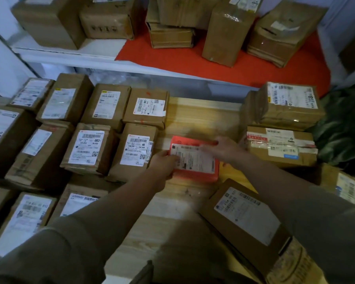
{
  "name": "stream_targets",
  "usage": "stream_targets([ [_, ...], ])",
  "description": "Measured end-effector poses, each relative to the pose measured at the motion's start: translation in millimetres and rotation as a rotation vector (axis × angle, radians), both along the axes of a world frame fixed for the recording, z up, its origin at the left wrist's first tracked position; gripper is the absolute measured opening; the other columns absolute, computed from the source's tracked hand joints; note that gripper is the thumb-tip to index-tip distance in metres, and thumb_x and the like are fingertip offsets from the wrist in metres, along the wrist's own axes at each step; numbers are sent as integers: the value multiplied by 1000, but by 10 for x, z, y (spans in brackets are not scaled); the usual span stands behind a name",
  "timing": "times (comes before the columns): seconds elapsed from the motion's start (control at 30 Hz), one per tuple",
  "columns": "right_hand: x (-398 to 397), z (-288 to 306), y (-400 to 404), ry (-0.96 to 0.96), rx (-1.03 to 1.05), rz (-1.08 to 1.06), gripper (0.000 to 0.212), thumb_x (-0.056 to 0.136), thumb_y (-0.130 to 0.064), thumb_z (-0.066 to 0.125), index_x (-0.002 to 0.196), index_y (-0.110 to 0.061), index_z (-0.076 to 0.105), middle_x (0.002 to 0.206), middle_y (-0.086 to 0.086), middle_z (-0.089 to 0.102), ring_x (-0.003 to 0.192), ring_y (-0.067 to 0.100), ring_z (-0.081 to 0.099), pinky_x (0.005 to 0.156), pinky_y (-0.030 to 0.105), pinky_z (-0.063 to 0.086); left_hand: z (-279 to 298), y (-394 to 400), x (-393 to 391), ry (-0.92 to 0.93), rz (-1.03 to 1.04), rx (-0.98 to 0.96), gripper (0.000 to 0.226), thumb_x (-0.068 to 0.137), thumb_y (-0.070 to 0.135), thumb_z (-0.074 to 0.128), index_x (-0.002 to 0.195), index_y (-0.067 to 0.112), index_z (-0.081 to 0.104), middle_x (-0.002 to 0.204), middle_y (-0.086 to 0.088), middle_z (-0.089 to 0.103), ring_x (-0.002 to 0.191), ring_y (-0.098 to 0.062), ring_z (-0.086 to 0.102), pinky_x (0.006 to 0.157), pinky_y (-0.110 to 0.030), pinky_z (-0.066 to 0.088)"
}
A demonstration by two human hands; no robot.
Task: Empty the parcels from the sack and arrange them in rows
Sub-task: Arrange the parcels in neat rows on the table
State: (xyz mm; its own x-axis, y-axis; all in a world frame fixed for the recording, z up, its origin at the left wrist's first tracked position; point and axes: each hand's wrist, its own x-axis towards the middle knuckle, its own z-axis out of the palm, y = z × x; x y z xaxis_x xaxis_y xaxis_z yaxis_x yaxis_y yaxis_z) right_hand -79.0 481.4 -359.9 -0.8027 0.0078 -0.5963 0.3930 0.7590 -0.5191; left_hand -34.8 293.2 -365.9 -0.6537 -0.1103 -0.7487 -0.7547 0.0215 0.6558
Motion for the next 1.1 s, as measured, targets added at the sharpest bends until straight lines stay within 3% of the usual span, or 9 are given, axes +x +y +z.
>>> stream_targets([
  [0.1, 75, -55, -117, -54, -77, -9, 43, 76, -55, 78, 95, -21, 58, 91, 1, 71, 77, 15, 71, 60, 26, 54, 130, -7, 3, 41, 9, 13, 22, 98, 13, 56, 116, 19, 66, 98, -8, 68, 96, -27, 66, 92, -44, 54],
  [0.2, 171, -117, -196, -217, -289, -57, 45, 72, -45, 85, 100, -16, 65, 85, 2, 77, 71, 16, 75, 61, 27, 59, 159, -34, 9, 149, 125, -2, 20, 95, 14, 60, 115, 17, 65, 94, -6, 67, 83, -22, 68, 70, -34, 57],
  [0.3, 215, -219, -222, -237, -347, -75, 61, 64, -48, 89, 112, -16, 67, 97, 4, 78, 86, 20, 76, 82, 40, 61, 107, -141, 59, 126, 343, 22, 10, 93, 17, 58, 101, 12, 60, 82, -5, 61, 71, -18, 59, 75, -34, 51],
  [0.37, 226, -235, -249, -238, -342, -120, 51, 73, -49, 82, 109, -16, 70, 95, 2, 78, 85, 20, 76, 76, 35, 59, 84, -174, 211, -7, 296, 7, 17, 95, 26, 58, 88, 11, 57, 81, -5, 55, 74, -17, 51, 82, -35, 47],
  [0.47, 283, -228, -311, -239, -292, -130, 40, 83, -52, 72, 103, -18, 72, 96, 4, 78, 87, 21, 75, 82, 37, 59, 38, -149, 466, -158, 93, 117, 34, 97, 42, 56, 113, 12, 59, 111, -7, 59, 108, -27, 55, 97, -43, 47],
  [0.57, 376, -172, -398, -223, -399, -116, 38, 87, -49, 69, 114, -22, 69, 100, 2, 77, 92, 22, 74, 89, 43, 58, 69, -130, 518, -97, 56, 216, 26, 97, 25, 57, 122, 18, 60, 116, -8, 66, 111, -28, 60, 103, -52, 45],
  [0.77, 302, 74, -329, -126, -691, -345, 49, 79, -43, 79, 123, -40, 56, 109, 4, 74, 103, 29, 69, 83, 57, 58, 147, -318, 298, 209, 146, 224, 42, 94, 2, 52, 118, 33, 66, 113, 1, 73, 101, -21, 70, 71, -32, 57],
  [1.0, 138, 72, -465, 5, -749, -591, 50, 87, -39, 73, 132, -29, 56, 110, 5, 73, 94, 24, 72, 76, 47, 62, 169, -340, 120, 200, 127, 168, 45, 78, 35, 67, 123, 33, 67, 126, -11, 67, 124, -33, 59, 111, -55, 39],
  [1.1, -119, 7, -506, 12, -710, -741, 45, 90, -45, 67, 130, -26, 57, 113, 5, 69, 92, 23, 68, 80, 50, 61, 203, -383, 78, 205, 168, 43, 35, 92, 22, 57, 126, 23, 65, 101, -12, 71, 93, -24, 66, 79, -36, 52],
])
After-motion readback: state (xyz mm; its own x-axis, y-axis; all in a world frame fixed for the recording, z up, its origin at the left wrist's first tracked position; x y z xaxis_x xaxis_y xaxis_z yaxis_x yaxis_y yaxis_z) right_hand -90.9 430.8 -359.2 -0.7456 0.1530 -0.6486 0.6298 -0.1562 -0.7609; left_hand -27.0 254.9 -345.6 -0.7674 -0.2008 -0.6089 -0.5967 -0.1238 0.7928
